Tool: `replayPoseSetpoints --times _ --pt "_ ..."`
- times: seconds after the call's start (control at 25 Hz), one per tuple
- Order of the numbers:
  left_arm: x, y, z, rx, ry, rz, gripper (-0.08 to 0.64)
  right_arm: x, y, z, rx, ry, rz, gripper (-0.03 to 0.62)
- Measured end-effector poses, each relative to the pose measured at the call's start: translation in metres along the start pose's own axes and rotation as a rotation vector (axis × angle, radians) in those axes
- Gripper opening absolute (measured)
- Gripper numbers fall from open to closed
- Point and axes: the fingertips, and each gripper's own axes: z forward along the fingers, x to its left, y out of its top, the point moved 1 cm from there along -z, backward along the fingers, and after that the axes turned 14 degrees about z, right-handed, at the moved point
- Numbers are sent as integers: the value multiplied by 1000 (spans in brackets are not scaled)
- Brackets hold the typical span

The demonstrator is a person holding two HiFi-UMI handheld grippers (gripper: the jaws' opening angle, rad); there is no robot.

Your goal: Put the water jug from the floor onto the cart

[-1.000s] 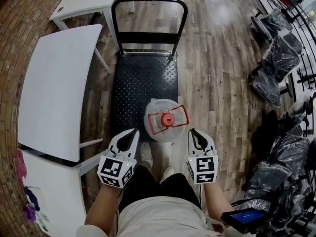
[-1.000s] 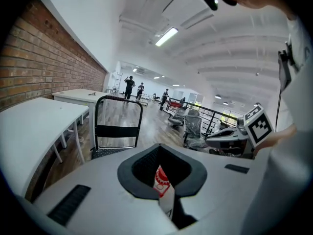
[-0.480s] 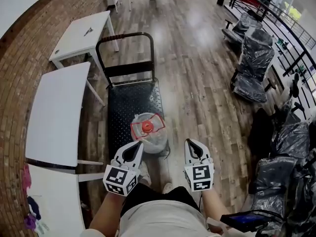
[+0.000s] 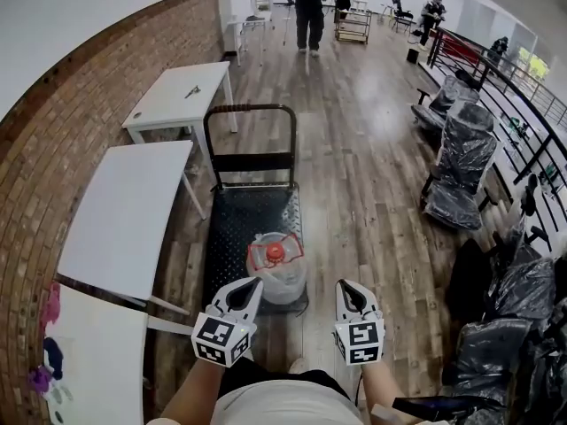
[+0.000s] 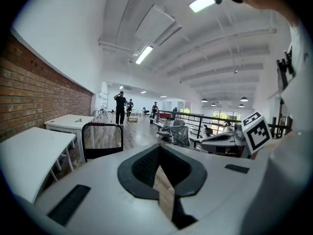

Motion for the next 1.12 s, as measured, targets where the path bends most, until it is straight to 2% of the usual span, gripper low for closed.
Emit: replayPoseSetpoints --times 0.24,0.44,0.64,0.88,1.12 --pt "20 18 -13 -58 -9 19 2 17 25 2 -25 -20 -49 3" --pt "56 13 -43 -57 -3 48 2 61 37 15 -38 -7 -67 3" --pt "89 1 -65 -54 13 14 2 98 47 27 -39 8 -94 3" --pt "98 -2 -74 -69 -7 -1 2 117 42 24 -15 -2 -101 3" --pt "93 -5 -75 -78 -27 -14 2 113 35 17 -5 -29 -98 3"
